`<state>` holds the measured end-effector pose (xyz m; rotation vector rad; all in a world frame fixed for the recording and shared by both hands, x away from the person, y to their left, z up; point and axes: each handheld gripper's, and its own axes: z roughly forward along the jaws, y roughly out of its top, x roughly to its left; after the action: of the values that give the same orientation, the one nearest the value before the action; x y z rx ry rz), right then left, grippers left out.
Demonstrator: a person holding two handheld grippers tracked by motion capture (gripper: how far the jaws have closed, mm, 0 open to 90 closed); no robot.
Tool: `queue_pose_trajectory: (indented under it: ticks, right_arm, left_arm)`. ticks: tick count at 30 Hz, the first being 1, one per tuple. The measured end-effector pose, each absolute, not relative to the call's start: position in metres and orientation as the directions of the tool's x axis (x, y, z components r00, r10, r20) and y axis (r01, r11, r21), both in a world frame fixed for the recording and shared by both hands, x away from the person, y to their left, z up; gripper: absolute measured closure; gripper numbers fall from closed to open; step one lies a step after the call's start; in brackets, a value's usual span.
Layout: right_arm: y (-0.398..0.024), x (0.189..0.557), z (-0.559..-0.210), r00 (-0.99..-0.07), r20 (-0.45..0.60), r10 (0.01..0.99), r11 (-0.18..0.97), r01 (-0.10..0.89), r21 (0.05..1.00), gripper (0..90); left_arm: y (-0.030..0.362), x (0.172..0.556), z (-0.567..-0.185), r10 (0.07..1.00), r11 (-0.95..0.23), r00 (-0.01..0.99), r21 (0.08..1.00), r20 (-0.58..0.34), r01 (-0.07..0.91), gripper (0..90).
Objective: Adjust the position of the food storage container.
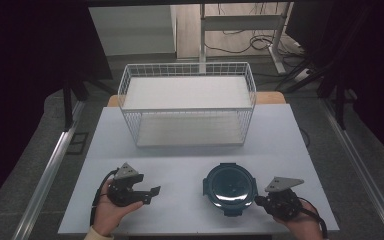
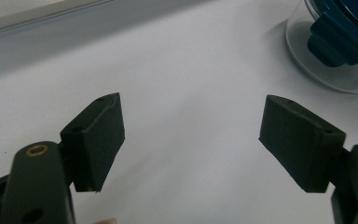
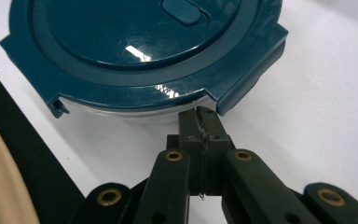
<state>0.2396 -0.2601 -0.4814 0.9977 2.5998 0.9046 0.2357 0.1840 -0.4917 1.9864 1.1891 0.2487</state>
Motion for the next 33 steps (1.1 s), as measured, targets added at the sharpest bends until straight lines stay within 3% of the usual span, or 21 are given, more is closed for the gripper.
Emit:
queue_pose_trajectory:
  ticks: [15, 33]
  right_arm:
    - [-0.251, 0.245, -0.480, -0.737, -0.042, 0.675, 0.598, 0.512, 0.617, 89.6]
    - [-0.214, 0.251, -0.479, -0.771, -0.023, 0.637, 0.601, 0.477, 0.642, 89.6]
  left_arm:
    - [0.184, 0.237, -0.492, 0.814, -0.244, 0.538, 0.710, -0.219, 0.660, 22.1]
    - [0.188, 0.239, -0.490, 0.819, -0.230, 0.527, 0.713, -0.226, 0.662, 22.1]
